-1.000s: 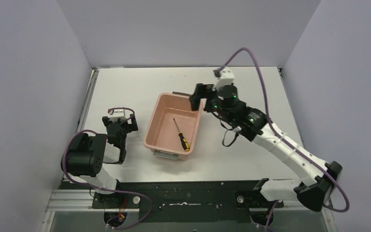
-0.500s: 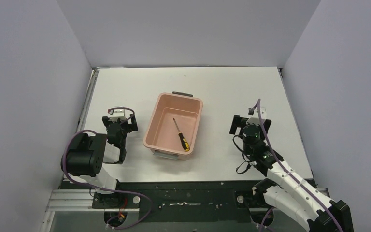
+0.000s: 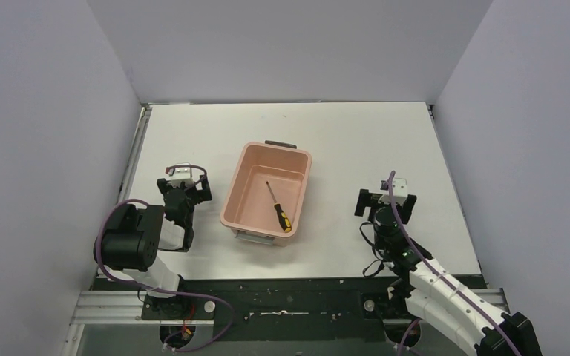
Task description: Put the screwdriver in the bin
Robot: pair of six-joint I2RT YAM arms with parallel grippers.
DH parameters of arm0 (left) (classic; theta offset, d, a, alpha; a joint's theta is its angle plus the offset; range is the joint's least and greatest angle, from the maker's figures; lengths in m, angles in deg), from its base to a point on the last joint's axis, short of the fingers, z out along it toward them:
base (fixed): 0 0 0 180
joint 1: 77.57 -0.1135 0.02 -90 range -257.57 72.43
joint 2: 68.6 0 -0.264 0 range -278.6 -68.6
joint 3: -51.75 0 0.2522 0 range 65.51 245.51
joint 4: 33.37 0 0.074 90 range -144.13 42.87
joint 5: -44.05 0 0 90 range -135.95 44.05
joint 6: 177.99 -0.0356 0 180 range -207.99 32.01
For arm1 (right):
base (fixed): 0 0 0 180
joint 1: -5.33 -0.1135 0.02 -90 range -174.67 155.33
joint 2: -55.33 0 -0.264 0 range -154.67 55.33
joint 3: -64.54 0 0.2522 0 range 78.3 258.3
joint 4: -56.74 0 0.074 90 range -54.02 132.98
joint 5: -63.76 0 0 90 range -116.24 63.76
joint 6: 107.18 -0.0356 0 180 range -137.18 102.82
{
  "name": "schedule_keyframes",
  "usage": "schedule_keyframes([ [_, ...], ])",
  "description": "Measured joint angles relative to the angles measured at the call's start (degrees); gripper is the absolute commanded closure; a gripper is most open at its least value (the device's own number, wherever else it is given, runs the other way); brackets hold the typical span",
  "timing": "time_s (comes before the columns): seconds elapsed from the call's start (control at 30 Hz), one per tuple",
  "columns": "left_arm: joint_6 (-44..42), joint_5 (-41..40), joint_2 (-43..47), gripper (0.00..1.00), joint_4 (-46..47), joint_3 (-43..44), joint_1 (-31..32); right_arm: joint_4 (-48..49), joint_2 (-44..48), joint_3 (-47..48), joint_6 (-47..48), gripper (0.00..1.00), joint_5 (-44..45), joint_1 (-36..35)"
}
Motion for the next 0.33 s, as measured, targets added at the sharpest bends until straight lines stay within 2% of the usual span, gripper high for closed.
schedule_keyframes([
  [0.33,0.0,0.0,0.0,0.03,0.0,0.0,0.0,1.2,2.49,-0.26,0.24,0.0,-0.39,0.0],
])
